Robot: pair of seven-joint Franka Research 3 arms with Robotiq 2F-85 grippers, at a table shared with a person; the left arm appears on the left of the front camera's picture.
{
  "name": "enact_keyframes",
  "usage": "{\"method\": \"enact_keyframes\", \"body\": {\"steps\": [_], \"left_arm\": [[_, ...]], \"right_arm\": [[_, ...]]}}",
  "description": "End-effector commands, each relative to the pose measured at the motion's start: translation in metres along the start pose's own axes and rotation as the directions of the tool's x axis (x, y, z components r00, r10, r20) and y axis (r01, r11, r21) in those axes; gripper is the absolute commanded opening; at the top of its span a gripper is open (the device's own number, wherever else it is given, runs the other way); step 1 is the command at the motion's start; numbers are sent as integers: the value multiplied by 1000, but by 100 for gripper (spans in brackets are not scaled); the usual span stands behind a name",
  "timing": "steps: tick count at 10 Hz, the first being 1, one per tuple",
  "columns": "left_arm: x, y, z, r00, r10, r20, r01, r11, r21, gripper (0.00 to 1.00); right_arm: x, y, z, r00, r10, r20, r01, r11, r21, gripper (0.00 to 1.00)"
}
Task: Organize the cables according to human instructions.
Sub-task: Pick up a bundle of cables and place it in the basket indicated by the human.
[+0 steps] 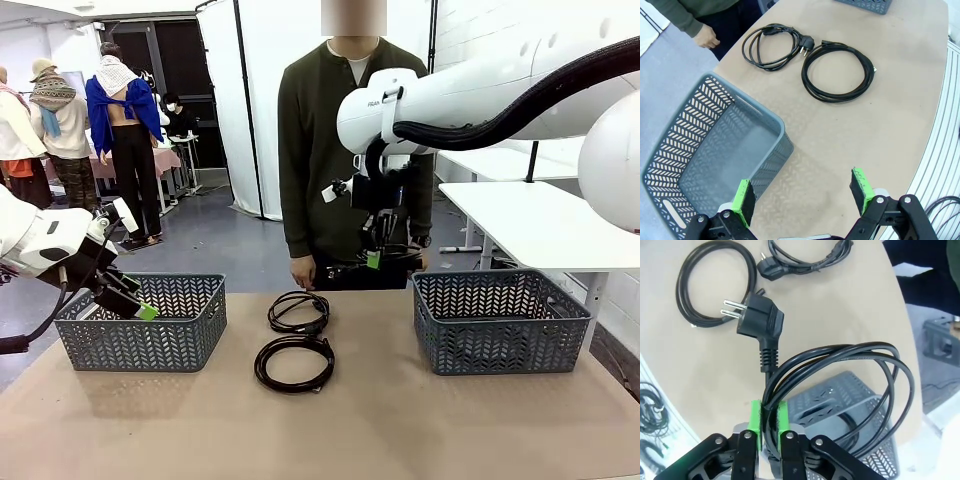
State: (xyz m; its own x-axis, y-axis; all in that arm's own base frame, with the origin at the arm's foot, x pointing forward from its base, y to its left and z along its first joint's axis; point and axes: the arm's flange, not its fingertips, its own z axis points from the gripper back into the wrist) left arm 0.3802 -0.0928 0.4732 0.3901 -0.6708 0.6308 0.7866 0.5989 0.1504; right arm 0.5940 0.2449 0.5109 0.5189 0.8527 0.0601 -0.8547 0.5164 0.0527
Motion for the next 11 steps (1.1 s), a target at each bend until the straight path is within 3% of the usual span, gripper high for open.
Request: {"method": "enact_keyframes", "body": {"steps": [1,3,4,7,11], "left_arm": [[-2,3,-1,1000,5,6,-5,1000,-3,100],[-2,3,-1,1000,5,6,-5,1000,-3,100],[-2,3,-1,1000,5,6,-5,1000,-3,100],[-2,3,-1,1000,5,6,-5,1000,-3,100],[-2,3,-1,1000,5,6,-5,1000,-3,100]], "right_arm": [[5,-2,1,1000,-8,3,8,1000,-24,0],[0,0,0,1000,1,0,-1,1000,0,0],[-9,-1,5,998,67,-9,-67,998,-11,0],[-66,-10,24,986,166,-8,-166,986,-24,0],[-137,-33,41,982,188,0,-188,982,-18,0]]}}
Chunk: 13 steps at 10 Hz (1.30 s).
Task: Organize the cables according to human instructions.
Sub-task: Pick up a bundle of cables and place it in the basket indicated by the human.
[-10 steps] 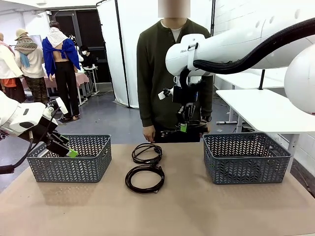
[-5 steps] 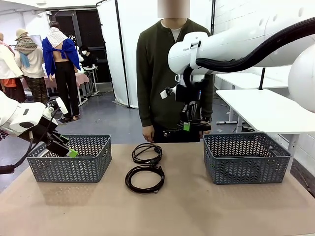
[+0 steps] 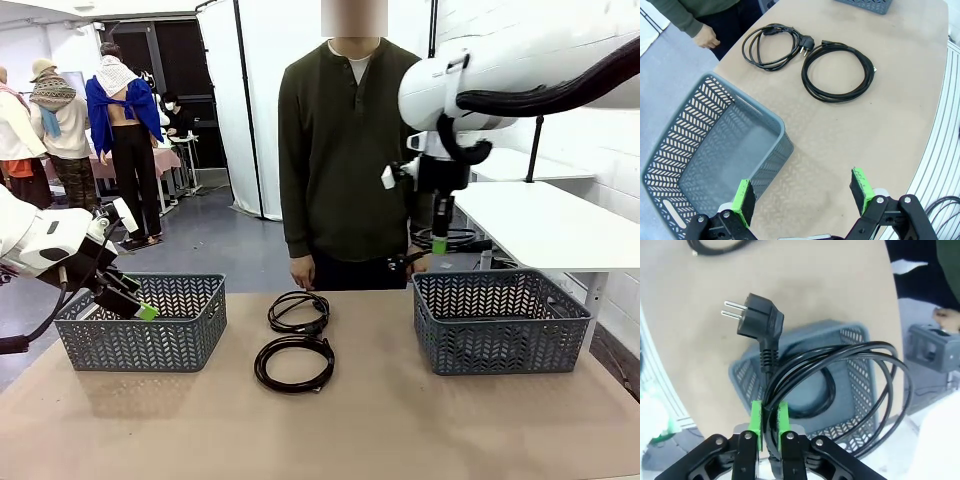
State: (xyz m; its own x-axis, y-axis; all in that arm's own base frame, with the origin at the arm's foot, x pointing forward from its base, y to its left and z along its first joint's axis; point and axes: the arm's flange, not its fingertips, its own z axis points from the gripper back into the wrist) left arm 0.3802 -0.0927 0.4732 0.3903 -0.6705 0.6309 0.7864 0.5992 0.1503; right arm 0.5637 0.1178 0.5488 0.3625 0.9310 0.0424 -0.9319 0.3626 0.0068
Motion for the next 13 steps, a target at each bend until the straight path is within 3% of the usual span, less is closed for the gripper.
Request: {"method": "enact_keyframes", "body": {"steps": [1,6,13], "left_arm": [[-2,3,-1,1000,4,6,-4,1000,-3,100],[-2,3,-1,1000,4,6,-4,1000,-3,100],[-2,3,-1,1000,4,6,-4,1000,-3,100]], "right_arm": [[-29,2,-8,999,12,37,-13,1000,25,0],[-75,-5,-32,983,173,54,-174,985,17,0],[-96,-31,-56,989,144,16,-144,989,-47,0]]}}
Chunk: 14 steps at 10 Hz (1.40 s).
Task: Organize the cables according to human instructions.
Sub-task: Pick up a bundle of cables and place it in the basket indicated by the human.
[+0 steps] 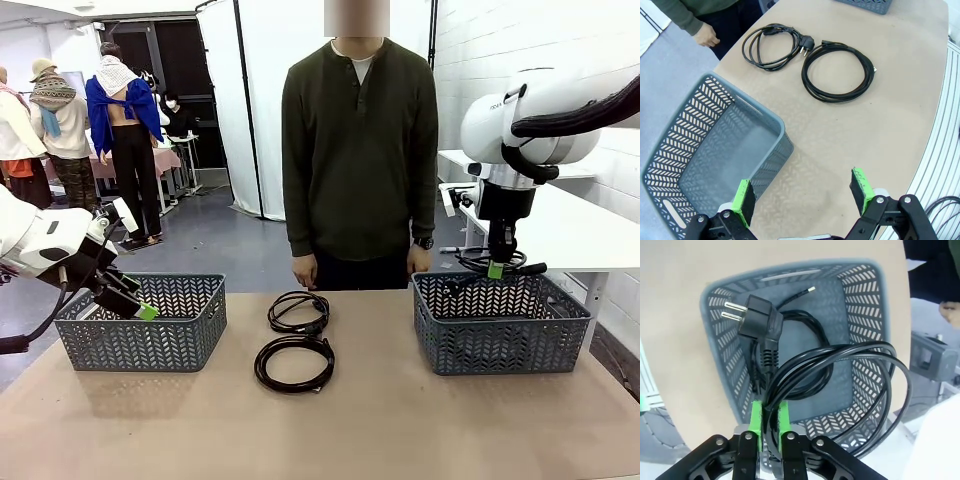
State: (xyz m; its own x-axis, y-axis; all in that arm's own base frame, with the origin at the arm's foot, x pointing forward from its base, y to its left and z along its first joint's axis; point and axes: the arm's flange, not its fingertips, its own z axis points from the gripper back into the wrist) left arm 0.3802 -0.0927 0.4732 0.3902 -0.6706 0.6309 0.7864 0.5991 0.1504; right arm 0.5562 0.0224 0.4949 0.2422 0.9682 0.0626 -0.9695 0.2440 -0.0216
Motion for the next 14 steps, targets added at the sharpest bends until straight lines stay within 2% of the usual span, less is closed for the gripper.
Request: {"method": "enact_keyframes", "body": {"steps": [1,4,9,10,14], "left_arm": [[-2,3,-1,1000,4,5,-4,1000,-3,100],[-2,3,-1,1000,4,5,-4,1000,-3,100],[-2,3,-1,1000,4,5,-4,1000,-3,100],[-2,3,-1,1000,4,5,-4,1000,-3,100],[-2,3,-1,1000,4,5,-4,1000,-3,100]], "right_arm": [[-3,-6,-9,1000,24,-5,-24,1000,-17,0],[-6,-14,-12,1000,2,-17,-2,1000,-9,0],[-2,-18,-15,999,-48,18,47,999,15,97],[-2,-19,-14,998,-58,16,58,998,19,100],[3,-20,-14,998,-62,-14,63,997,42,100]]}}
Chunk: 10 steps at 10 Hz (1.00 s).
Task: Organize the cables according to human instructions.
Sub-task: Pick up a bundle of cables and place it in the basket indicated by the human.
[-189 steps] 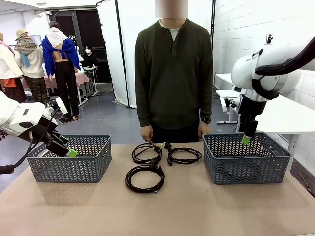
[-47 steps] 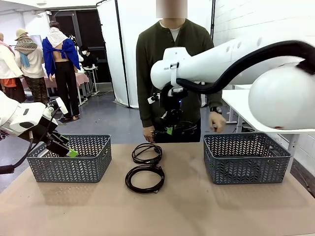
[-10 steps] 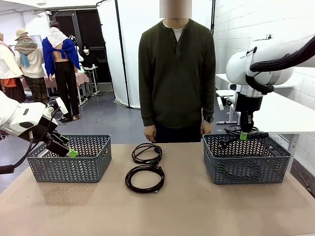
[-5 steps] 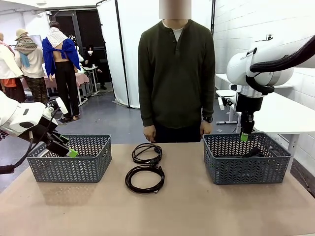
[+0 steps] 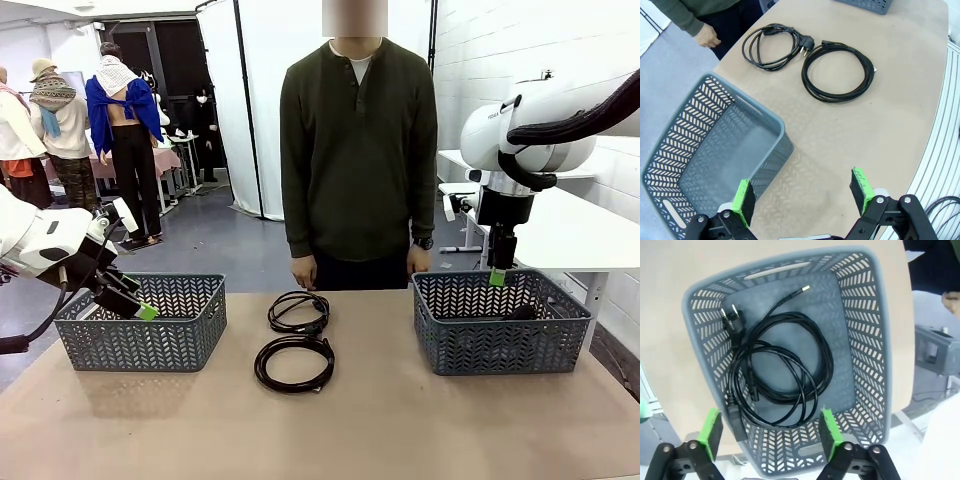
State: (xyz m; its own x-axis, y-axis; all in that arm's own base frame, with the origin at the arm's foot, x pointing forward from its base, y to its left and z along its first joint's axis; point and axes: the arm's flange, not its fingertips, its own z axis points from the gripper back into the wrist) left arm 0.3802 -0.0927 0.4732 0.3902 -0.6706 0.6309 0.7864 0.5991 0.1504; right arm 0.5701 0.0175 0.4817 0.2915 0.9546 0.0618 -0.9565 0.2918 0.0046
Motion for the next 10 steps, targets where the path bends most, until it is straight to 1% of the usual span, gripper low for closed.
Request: {"method": "enact_keyframes", "body": {"steps": [1,2,3,10], "left_arm": [[-2,3,-1,1000,4,5,-4,1000,-3,100],[-2,3,-1,1000,4,5,-4,1000,-3,100],[-2,3,-1,1000,4,5,-4,1000,-3,100],[-2,3,-1,1000,4,5,-4,1000,-3,100]], "right_arm": [[15,-6,-4,999,-3,-36,4,1000,26,100],[42,-8,-22,985,-29,-172,18,998,-65,100],[4,0,-2,1000,5,-5,-5,1000,10,100],[4,0,-2,1000,5,-5,-5,1000,10,100]]}}
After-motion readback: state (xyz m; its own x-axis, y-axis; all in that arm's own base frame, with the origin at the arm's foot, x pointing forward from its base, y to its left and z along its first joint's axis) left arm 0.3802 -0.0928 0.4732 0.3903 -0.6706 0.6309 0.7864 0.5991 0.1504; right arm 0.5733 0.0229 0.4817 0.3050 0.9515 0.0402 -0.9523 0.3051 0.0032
